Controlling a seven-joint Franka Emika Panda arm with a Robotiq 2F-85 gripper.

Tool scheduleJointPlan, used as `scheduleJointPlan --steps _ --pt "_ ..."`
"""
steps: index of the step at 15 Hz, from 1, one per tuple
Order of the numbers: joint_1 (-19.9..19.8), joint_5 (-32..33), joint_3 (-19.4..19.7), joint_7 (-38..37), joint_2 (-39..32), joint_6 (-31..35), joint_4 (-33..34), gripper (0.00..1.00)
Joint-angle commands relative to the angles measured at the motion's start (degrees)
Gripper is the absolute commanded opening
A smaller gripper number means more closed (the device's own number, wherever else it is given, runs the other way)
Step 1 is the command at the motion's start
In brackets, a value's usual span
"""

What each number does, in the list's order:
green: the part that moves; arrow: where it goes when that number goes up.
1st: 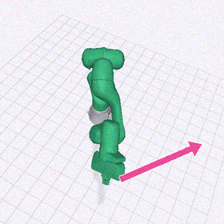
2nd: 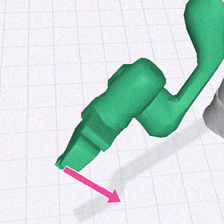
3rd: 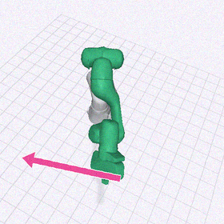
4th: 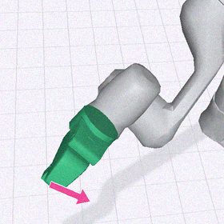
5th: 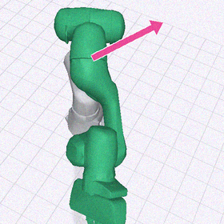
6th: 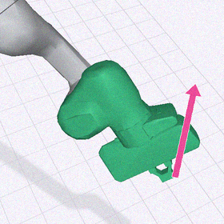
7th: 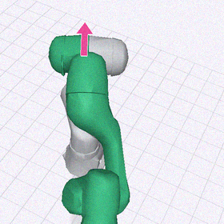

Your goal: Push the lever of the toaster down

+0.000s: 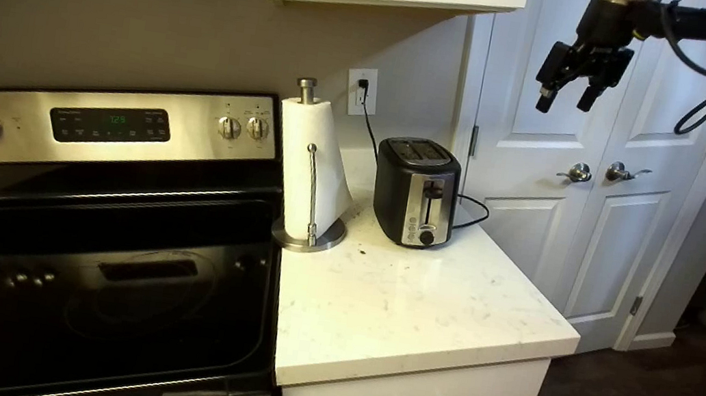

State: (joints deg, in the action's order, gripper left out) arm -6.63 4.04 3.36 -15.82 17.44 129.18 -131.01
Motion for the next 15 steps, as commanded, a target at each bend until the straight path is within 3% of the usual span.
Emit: scheduleJointPlan --steps 1,9,11,12,15 --pt "-0.13 -0.11 -2.14 -4.76 1.09 15.40 -7.16 1.00" --pt "-1.30 1.14 -8.30 -12.10 -1.02 47.77 -18.30 1.00" --pt "-2.82 1.62 -10.35 -13.76 -1.65 51.05 -19.36 1.00" --pt "-0.56 0.19 -8.29 -11.02 -1.02 47.53 -18.20 1.00" --pt "-1.58 0.31 -9.60 -11.78 -1.56 49.10 -18.67 1.00"
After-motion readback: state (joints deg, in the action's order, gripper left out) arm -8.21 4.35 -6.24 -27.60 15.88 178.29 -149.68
